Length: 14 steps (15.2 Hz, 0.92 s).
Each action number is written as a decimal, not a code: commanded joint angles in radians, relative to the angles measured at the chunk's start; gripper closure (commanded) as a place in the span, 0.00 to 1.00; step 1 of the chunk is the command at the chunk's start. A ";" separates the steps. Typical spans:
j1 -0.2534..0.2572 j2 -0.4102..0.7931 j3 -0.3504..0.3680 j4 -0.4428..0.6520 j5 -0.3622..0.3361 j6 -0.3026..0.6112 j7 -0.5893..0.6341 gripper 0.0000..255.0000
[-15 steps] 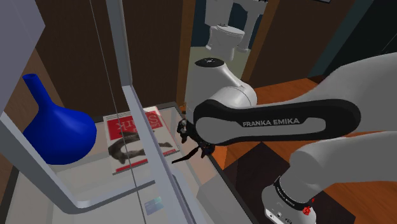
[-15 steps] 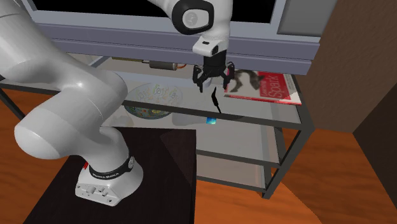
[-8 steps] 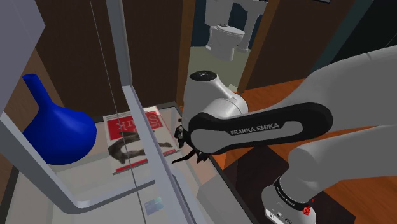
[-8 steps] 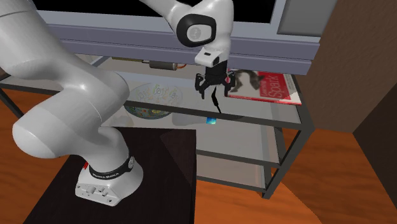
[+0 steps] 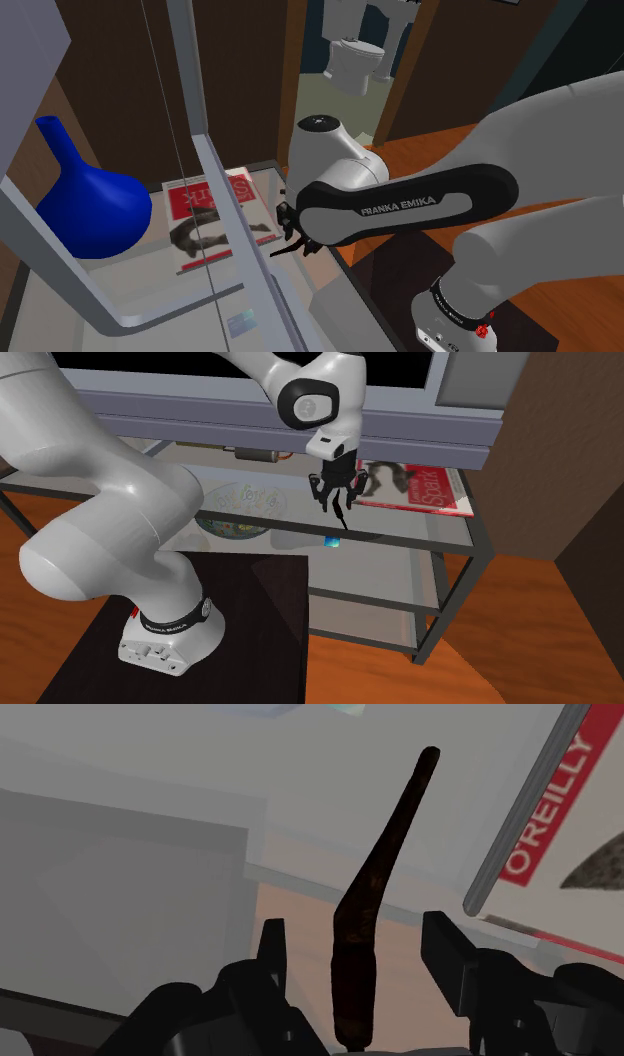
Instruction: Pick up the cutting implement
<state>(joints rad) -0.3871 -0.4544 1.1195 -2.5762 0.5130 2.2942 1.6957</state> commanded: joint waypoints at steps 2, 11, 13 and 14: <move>0.001 0.002 0.004 -0.004 0.003 0.004 0.001 1.00; 0.054 -0.076 -0.089 0.039 0.007 -0.120 -0.016 1.00; 0.064 -0.094 -0.111 0.052 0.004 -0.153 -0.019 1.00; 0.069 -0.103 -0.122 0.059 0.003 -0.169 -0.020 1.00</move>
<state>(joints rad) -0.3264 -0.5458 1.0094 -2.5206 0.5147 2.1414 1.6769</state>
